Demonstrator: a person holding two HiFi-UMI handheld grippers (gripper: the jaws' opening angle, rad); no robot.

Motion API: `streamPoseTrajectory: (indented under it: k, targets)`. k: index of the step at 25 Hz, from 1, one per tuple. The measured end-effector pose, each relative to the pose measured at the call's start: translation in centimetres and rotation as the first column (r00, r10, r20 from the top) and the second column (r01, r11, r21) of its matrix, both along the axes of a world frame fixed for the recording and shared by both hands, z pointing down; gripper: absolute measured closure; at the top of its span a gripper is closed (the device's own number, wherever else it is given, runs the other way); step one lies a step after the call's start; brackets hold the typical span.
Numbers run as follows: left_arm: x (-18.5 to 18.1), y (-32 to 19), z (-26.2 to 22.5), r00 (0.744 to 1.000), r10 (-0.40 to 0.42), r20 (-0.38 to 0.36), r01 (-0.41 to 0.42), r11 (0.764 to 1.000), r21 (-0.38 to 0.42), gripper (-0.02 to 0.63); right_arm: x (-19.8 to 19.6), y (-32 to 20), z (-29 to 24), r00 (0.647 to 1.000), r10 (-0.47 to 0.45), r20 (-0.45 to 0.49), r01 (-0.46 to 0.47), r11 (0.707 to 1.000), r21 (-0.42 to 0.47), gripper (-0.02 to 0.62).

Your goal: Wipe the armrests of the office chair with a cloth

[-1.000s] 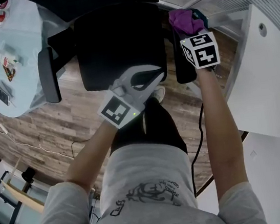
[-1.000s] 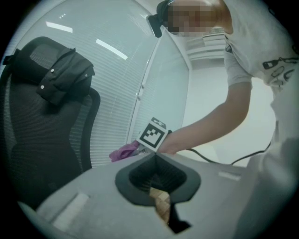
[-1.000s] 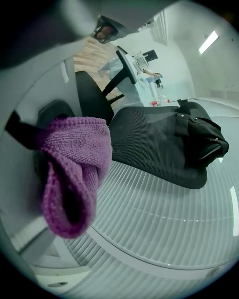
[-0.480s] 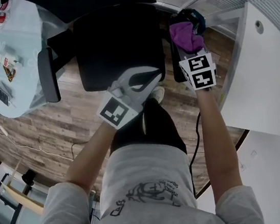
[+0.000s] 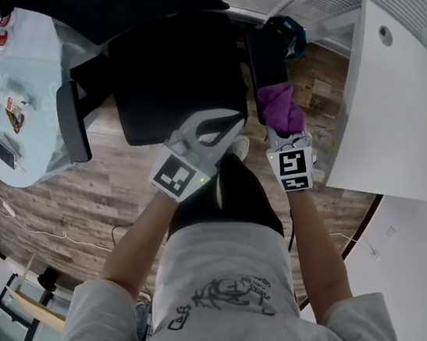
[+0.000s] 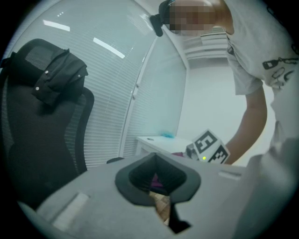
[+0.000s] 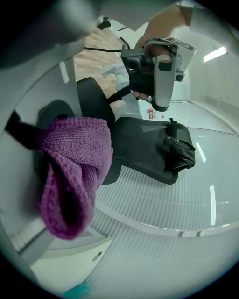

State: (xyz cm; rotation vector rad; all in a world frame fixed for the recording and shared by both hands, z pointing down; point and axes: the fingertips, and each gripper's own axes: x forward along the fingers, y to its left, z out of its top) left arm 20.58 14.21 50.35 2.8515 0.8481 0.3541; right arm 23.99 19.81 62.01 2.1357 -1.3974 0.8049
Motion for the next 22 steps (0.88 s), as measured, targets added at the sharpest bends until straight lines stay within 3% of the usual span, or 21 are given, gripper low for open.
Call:
streamPoseTrajectory:
  k: [5,8,17,22]
  targets:
    - [-0.6,0.7,-1.3,1.000,0.006,-0.007,-0.006,1.000,0.003,0.604,0.1,0.1,-0.3,0.999,0.007,0.046,-0.007,1.000,0.005,0.566]
    - [-0.8,0.8,-3.2,1.000,0.003,-0.019,-0.003,1.000,-0.009,0.604,0.0,0.1,-2.5,0.998,0.026,0.056,-0.029,0.998,0.056,0.566]
    - [-1.3,0.7,-14.2,0.991,-0.053,-0.121,0.042,0.995,-0.089,0.604,-1.0,1.2,-16.2,0.997,0.075,-0.022,-0.067,0.961,0.267,0.566]
    - [-1.8,1.5,-21.5,0.978,-0.062,-0.198,0.050,0.997,-0.066,0.604,-1.6,2.2,-25.2,0.992,0.104,-0.071,-0.070,0.924,0.377,0.566]
